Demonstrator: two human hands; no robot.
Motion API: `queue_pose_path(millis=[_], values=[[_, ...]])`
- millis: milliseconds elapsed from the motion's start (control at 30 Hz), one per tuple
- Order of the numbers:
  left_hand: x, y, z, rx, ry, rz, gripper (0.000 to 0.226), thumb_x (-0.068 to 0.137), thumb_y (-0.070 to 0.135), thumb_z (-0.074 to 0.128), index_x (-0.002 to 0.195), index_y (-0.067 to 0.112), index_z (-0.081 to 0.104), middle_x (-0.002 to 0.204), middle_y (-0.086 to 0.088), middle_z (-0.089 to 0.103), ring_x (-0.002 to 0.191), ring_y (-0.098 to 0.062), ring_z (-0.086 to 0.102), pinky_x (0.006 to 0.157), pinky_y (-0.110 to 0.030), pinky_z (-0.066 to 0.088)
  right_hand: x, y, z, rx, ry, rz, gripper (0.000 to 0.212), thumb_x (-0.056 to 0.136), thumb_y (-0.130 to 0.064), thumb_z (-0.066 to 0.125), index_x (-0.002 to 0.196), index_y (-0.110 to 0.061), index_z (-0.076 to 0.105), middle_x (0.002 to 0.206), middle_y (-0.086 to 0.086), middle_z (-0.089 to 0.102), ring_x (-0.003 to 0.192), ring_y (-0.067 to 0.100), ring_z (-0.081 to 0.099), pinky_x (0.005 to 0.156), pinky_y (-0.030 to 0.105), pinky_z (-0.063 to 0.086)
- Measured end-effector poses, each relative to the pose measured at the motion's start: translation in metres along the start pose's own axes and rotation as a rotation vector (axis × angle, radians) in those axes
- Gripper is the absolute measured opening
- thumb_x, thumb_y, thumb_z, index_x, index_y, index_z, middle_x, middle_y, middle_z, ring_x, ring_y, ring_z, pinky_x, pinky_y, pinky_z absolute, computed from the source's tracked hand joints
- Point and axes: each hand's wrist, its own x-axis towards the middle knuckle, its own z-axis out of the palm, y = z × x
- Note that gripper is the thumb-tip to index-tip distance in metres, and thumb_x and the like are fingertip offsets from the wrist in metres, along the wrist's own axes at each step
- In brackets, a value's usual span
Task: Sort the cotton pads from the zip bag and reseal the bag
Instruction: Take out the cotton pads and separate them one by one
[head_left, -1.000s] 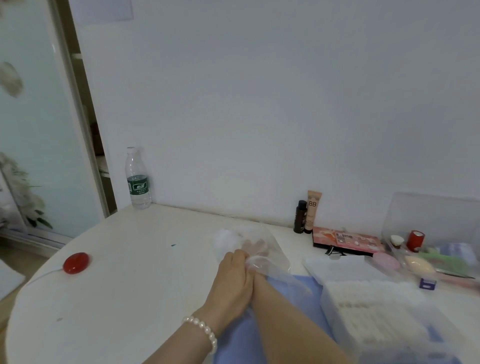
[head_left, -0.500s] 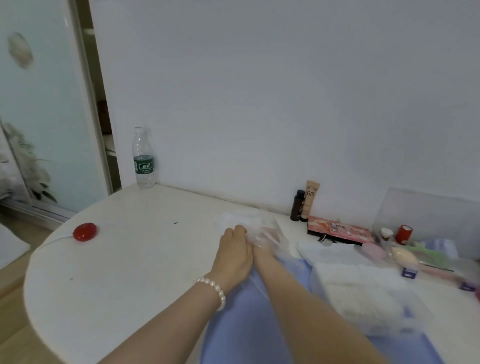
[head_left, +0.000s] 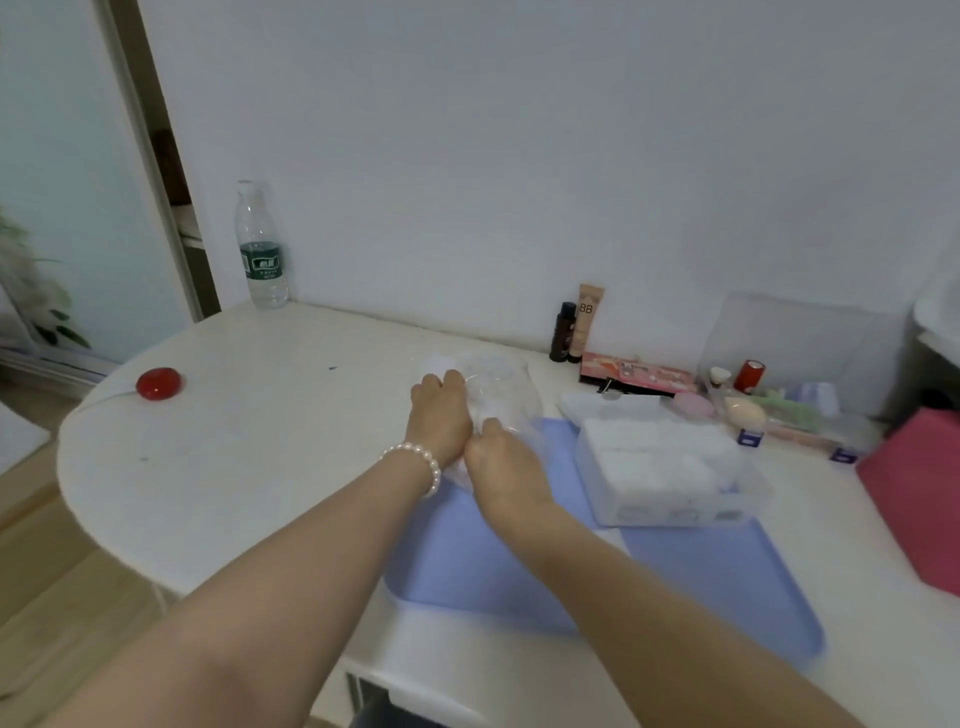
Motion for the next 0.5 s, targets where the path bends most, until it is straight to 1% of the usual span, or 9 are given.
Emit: queue_pose_path(millis=[67, 100, 133, 167, 200, 233, 300, 367, 500], values=[[0.000, -0.002, -0.003, 0.056, -0.006, 0.006, 0.026, 0.089, 0.003, 0.038, 0.114, 0.000, 0.045, 0.115, -0.021, 0.044, 0.109, -0.035, 0.039, 0.079, -0.030, 0.031, 0.000, 0.005, 0.005, 0.069, 0.014, 0.055, 0.041, 0.019, 0.007, 0.085, 0.049, -0.004, 0.059, 0.056, 0.009, 0.054, 0.040, 0.020, 0.052, 0.041, 0.018, 0.017], [0.000, -0.003, -0.003, 0.084, -0.003, 0.020, 0.026, 0.089, 0.002, 0.036, 0.114, -0.001, 0.045, 0.116, -0.021, 0.044, 0.109, -0.035, 0.039, 0.079, -0.031, 0.030, 0.003, 0.007, 0.002, 0.056, 0.095, 0.078, 0.041, 0.018, 0.006, 0.085, 0.048, -0.004, 0.058, 0.057, 0.008, 0.054, 0.040, 0.020, 0.052, 0.041, 0.018, 0.016], [0.001, -0.002, -0.004, 0.105, 0.004, 0.032, 0.026, 0.091, 0.003, 0.035, 0.114, -0.001, 0.045, 0.116, -0.022, 0.044, 0.109, -0.036, 0.040, 0.079, -0.032, 0.030, -0.002, 0.007, -0.001, 0.011, 0.099, 0.077, 0.033, 0.035, 0.006, 0.083, 0.058, -0.001, 0.061, 0.070, 0.011, 0.058, 0.051, 0.025, 0.058, 0.044, 0.021, 0.022], [0.001, -0.003, -0.004, 0.112, 0.013, 0.048, 0.025, 0.092, 0.004, 0.036, 0.114, -0.002, 0.046, 0.116, -0.022, 0.045, 0.108, -0.036, 0.041, 0.079, -0.033, 0.031, 0.000, 0.015, 0.002, 0.070, 0.224, 0.083, 0.020, 0.058, 0.006, 0.074, 0.074, 0.002, 0.062, 0.088, 0.014, 0.058, 0.070, 0.029, 0.060, 0.050, 0.026, 0.029], [0.002, -0.003, -0.004, 0.136, 0.016, 0.070, 0.025, 0.092, 0.005, 0.039, 0.115, -0.002, 0.046, 0.115, -0.022, 0.045, 0.108, -0.036, 0.041, 0.080, -0.034, 0.033, -0.002, 0.024, 0.001, 0.209, 0.231, 0.139, 0.012, 0.074, 0.004, 0.061, 0.085, 0.002, 0.061, 0.101, 0.013, 0.055, 0.084, 0.030, 0.058, 0.059, 0.030, 0.034], [0.003, -0.005, -0.002, 0.167, 0.032, 0.103, 0.026, 0.091, 0.005, 0.041, 0.115, -0.002, 0.046, 0.113, -0.021, 0.045, 0.107, -0.036, 0.042, 0.082, -0.035, 0.036, -0.005, 0.033, 0.002, 0.365, 0.255, 0.210, 0.012, 0.078, 0.002, 0.056, 0.089, 0.002, 0.061, 0.102, 0.012, 0.052, 0.089, 0.030, 0.055, 0.065, 0.031, 0.037], [0.002, -0.008, 0.002, 0.237, 0.088, 0.183, 0.026, 0.086, -0.001, 0.043, 0.112, 0.000, 0.048, 0.107, -0.019, 0.046, 0.100, -0.034, 0.044, 0.078, -0.039, 0.041, -0.013, 0.046, 0.000, 0.722, 0.379, 0.349, 0.011, 0.075, -0.001, 0.060, 0.084, 0.004, 0.063, 0.089, 0.010, 0.053, 0.082, 0.028, 0.053, 0.068, 0.031, 0.039], [0.002, -0.011, 0.008, 0.284, 0.155, 0.254, 0.028, 0.079, -0.008, 0.044, 0.106, -0.001, 0.050, 0.100, -0.018, 0.048, 0.090, -0.030, 0.043, 0.066, -0.037, 0.037, -0.021, 0.054, -0.004, 1.014, 0.449, 0.515, 0.011, 0.072, -0.002, 0.066, 0.080, 0.005, 0.063, 0.078, 0.010, 0.056, 0.073, 0.024, 0.052, 0.063, 0.029, 0.041], [0.005, -0.016, 0.017, 0.364, 0.240, 0.304, 0.035, 0.056, -0.022, 0.054, 0.087, -0.004, 0.055, 0.079, -0.021, 0.051, 0.067, -0.026, 0.033, 0.054, -0.034, 0.024, -0.020, 0.066, -0.014, 1.336, 0.369, 0.657, 0.011, 0.072, -0.003, 0.072, 0.078, -0.008, 0.064, 0.078, 0.008, 0.065, 0.072, 0.022, 0.060, 0.062, 0.027, 0.049]])
